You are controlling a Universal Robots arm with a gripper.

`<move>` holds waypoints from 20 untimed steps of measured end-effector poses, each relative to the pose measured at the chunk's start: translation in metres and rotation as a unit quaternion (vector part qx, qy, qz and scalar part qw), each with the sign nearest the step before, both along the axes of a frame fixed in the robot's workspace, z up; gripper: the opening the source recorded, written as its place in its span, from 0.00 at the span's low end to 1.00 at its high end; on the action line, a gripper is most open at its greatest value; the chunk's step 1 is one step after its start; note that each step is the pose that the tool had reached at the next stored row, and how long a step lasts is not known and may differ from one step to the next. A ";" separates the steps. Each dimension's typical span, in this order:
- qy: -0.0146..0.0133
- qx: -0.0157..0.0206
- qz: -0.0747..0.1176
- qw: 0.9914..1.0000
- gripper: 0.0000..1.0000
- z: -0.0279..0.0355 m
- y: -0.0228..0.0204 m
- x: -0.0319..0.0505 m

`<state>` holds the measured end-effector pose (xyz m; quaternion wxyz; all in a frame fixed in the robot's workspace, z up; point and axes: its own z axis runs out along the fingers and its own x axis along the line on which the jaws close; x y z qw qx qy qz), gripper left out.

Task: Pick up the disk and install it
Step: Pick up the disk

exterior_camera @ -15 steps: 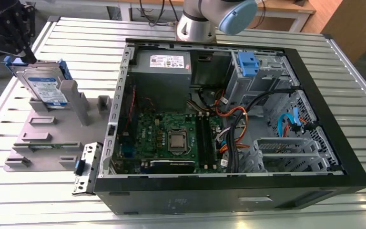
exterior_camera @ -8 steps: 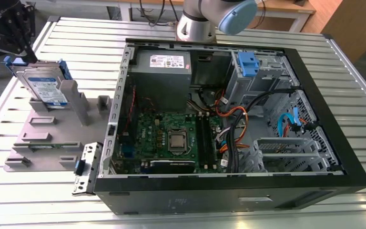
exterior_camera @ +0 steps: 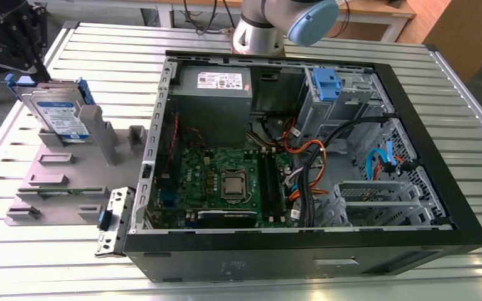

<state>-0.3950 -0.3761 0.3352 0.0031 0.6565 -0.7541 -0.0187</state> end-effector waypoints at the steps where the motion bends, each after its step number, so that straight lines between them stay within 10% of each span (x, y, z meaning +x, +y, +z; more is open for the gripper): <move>1: -0.001 0.000 0.000 1.000 0.11 0.0000 0.0000 0.0000; 20: -0.001 0.000 0.000 1.000 0.11 -0.0018 0.0001 -0.0003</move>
